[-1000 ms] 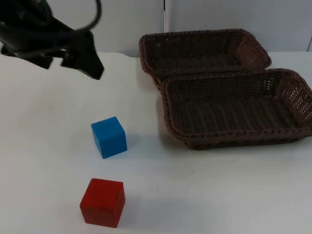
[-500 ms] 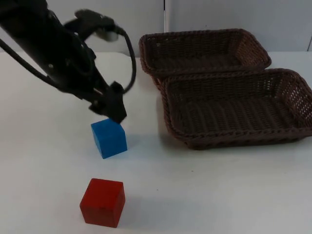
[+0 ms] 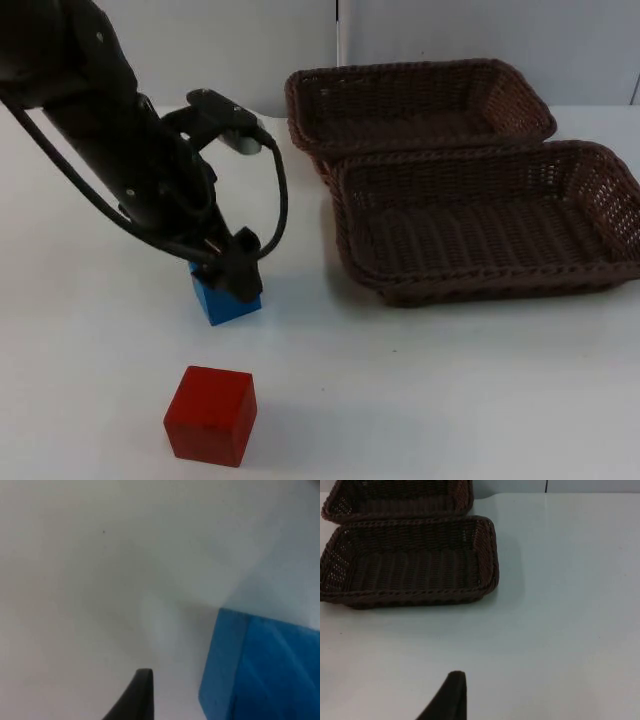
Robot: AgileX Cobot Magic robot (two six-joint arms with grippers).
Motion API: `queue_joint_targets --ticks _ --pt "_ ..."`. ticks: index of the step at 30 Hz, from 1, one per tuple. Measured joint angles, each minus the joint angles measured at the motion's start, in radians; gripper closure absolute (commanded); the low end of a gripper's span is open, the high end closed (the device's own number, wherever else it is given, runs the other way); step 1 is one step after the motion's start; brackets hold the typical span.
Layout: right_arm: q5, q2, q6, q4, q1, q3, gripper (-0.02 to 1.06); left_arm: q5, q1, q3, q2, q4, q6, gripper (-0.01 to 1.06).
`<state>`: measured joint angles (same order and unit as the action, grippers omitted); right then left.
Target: Pick up one cube with the left hand and place it into the upper basket. Pick up one cube with the right hand and place it into the lower basket.
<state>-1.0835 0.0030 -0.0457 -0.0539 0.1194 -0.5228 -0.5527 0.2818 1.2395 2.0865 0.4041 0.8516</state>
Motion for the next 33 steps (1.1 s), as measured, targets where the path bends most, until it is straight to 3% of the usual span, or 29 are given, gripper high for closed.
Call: queue_joint_targets --ticks 6,17,21,23,24,28,29,31,32,33 --pt "0.000 0.000 0.000 0.000 0.000 0.000 -0.01 0.046 0.035 0.000 0.038 0.000 0.023 0.00" --pt "0.000 0.000 0.000 0.000 0.000 0.000 -0.01 0.055 0.051 0.000 0.058 0.000 0.037 0.00" --pt "0.000 0.000 0.000 0.000 0.000 0.000 -0.01 0.055 0.051 0.000 0.058 0.000 0.037 0.05" --pt "0.000 0.000 0.000 0.000 0.000 0.000 -0.01 0.055 0.051 0.000 0.058 -0.004 0.037 0.16" --pt "0.000 0.000 0.000 0.000 0.000 0.000 -0.01 0.055 0.051 0.000 0.058 -0.012 0.037 0.16" --pt "0.000 0.000 0.000 0.000 0.000 0.000 -0.01 0.055 0.051 0.000 0.058 -0.016 0.037 0.56" --pt "0.000 0.000 0.000 0.000 0.000 0.000 -0.01 0.055 0.051 0.000 0.058 -0.019 0.035 0.56" --pt "0.000 0.000 0.000 0.000 0.000 0.000 -0.01 0.050 0.051 0.000 0.058 -0.019 0.025 0.80" --pt "0.000 0.000 0.000 0.000 0.000 0.000 -0.01 0.044 0.051 0.000 0.058 -0.019 0.021 0.98" --pt "0.000 0.000 0.000 0.000 0.000 0.000 -0.01 0.044 0.051 0.000 0.058 -0.019 0.021 1.05"
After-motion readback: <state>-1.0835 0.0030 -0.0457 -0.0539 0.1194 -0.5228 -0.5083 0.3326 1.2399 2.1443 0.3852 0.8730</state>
